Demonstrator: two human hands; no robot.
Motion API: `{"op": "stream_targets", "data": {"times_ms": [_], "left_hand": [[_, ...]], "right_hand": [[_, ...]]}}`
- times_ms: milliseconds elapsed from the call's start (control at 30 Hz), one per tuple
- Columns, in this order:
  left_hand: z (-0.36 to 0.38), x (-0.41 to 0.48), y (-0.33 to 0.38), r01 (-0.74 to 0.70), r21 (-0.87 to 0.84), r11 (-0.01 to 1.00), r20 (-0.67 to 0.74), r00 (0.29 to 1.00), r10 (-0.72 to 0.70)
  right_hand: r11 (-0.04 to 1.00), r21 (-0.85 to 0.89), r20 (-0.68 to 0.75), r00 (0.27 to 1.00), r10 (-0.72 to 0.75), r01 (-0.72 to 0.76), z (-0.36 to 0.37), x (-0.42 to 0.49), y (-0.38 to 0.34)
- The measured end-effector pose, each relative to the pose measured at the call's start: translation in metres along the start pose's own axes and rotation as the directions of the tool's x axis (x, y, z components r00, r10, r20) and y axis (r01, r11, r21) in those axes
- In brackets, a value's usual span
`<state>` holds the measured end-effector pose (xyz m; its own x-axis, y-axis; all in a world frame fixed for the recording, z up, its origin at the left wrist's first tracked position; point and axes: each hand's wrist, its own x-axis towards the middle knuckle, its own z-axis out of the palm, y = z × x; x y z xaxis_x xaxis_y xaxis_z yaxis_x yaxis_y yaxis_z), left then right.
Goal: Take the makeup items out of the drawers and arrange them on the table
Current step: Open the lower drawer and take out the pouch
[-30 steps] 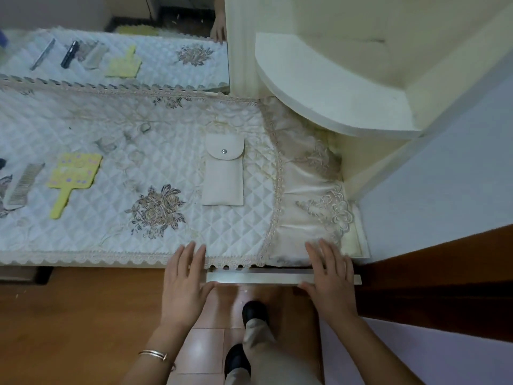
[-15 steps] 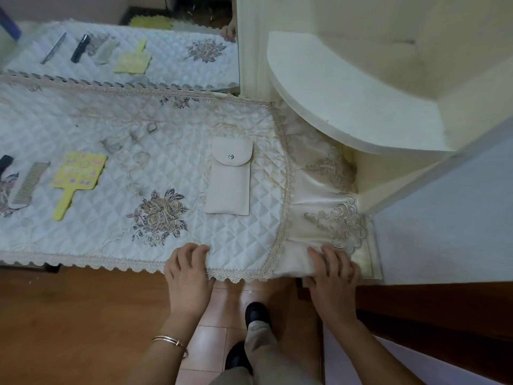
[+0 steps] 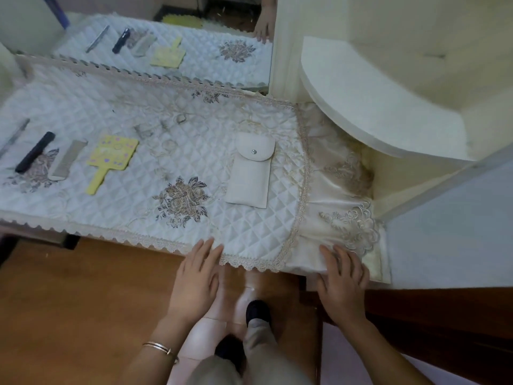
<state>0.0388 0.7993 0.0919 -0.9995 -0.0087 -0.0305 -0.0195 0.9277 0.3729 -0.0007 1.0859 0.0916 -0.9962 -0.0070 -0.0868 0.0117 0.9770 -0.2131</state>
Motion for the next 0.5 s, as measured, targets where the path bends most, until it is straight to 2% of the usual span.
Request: {"op": "stream_targets", "data": {"times_ms": [133,200,267,400,500], "left_hand": [[-0.004,-0.022,-0.012,0.048,-0.106,0.993,0.056,0.998,-0.042],[-0.01,-0.038,-0.018,0.203,-0.234,0.951,0.143,0.975,-0.173],[-0.013,-0.063,-0.032,0.393,-0.346,0.852,0.285,0.909,-0.304],[-0.015,-0.14,-0.085,0.618,-0.376,0.691,0.458,0.772,-0.441],[-0.024,-0.212,-0.126,0.752,-0.399,0.526,0.53,0.656,-0.537]], "right_hand": [[1.0,-0.027,0.064,0.998,0.012,-0.011,-0.005,-0.003,-0.005],[0.999,-0.036,0.14,0.989,0.04,-0.036,-0.009,-0.008,-0.014],[0.997,-0.033,0.138,0.988,0.068,-0.064,-0.01,-0.016,-0.023],[0.985,-0.027,0.135,0.975,0.174,-0.172,-0.003,-0.057,-0.053],[0.984,-0.008,0.283,0.943,0.172,-0.177,0.016,-0.102,-0.089]]}}
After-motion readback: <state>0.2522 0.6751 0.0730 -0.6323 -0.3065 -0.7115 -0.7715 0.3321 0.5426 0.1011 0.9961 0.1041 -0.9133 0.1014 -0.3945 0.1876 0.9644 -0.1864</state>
